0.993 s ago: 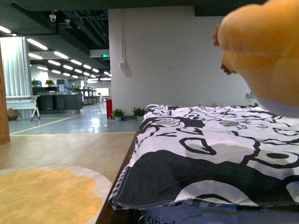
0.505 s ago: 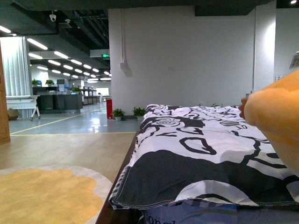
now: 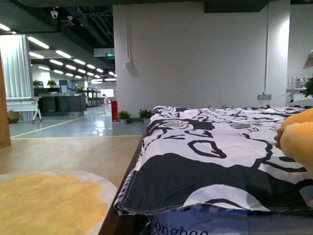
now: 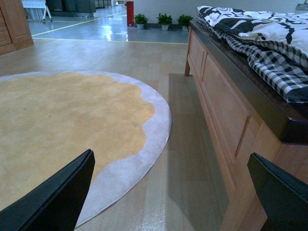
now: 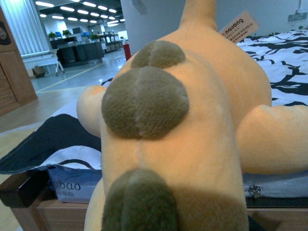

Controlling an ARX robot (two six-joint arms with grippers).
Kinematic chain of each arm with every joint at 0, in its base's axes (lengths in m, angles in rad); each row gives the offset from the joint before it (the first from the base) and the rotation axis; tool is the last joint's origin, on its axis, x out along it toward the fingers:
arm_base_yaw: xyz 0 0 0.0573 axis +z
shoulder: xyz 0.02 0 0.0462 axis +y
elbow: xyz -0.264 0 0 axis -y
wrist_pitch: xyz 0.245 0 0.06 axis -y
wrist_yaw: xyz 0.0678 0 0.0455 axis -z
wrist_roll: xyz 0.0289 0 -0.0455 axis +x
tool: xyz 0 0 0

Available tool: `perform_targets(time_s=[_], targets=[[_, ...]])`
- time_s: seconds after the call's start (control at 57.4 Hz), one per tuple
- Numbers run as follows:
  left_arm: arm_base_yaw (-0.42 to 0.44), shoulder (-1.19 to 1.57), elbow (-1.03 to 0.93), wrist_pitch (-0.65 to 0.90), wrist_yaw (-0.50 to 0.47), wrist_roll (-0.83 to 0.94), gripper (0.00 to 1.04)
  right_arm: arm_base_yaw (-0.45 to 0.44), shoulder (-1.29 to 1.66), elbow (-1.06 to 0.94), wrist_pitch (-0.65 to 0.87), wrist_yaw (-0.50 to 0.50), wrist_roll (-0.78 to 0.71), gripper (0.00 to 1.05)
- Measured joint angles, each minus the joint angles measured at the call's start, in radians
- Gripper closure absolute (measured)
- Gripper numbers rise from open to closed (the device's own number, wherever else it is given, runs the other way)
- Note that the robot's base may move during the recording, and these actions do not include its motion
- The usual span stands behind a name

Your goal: Put away toys

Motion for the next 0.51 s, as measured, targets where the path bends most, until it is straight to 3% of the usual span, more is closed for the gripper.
perform_targets(time_s=[0.505], targets=[[0.0,0.0,0.0,0.0,-0.002,0.0,0.06,0.017,-0.016,-0.002,-0.01,-0.001,0.0,0.88]])
